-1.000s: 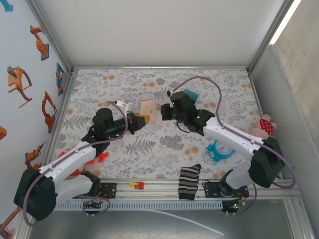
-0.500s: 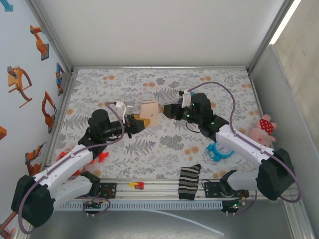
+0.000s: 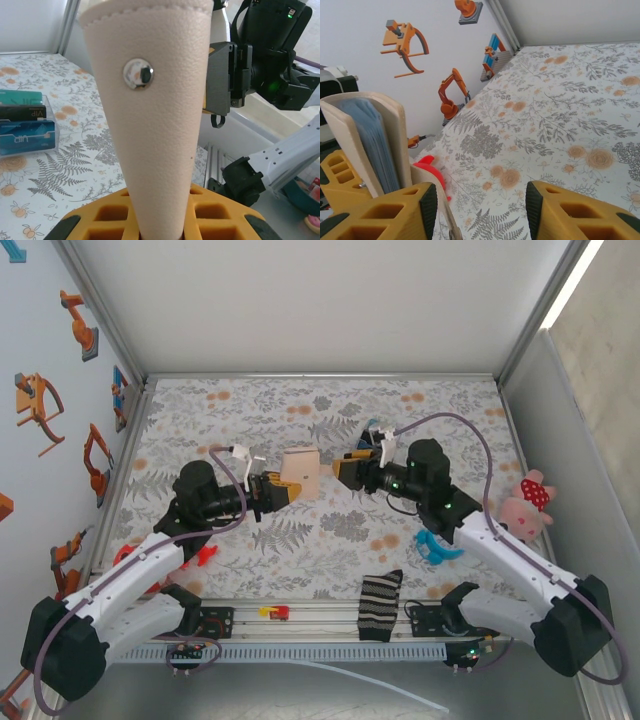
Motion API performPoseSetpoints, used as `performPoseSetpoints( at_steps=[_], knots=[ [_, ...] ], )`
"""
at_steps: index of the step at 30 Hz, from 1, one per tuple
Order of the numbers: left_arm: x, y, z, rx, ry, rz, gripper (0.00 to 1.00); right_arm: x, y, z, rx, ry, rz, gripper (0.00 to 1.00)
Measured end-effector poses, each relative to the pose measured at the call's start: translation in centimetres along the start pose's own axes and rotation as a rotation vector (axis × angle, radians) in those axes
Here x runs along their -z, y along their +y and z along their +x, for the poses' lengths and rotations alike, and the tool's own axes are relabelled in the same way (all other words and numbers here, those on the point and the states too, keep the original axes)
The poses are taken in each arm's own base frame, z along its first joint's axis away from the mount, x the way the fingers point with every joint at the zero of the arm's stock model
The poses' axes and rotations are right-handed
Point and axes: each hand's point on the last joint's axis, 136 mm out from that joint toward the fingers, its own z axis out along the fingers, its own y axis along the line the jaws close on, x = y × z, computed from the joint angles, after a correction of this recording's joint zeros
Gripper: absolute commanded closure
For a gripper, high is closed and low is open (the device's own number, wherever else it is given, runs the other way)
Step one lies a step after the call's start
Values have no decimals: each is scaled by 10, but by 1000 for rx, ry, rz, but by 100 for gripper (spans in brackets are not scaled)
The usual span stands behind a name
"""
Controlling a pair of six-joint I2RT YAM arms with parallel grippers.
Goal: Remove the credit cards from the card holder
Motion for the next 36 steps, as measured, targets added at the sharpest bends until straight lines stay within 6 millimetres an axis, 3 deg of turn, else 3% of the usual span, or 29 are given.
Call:
performPoseSetpoints(
  at_steps=[12,22,36],
  knots=[
    [0,-8,2,-35,32,39,100,-6,19,14,2,72,-148,52],
    [-3,-10,0,-39,26,73,100,-5,35,10,32,66,-235,59],
    [-14,-8,-7,17,3,145,100,-15,33,16,8,97,-299,71]
  ],
)
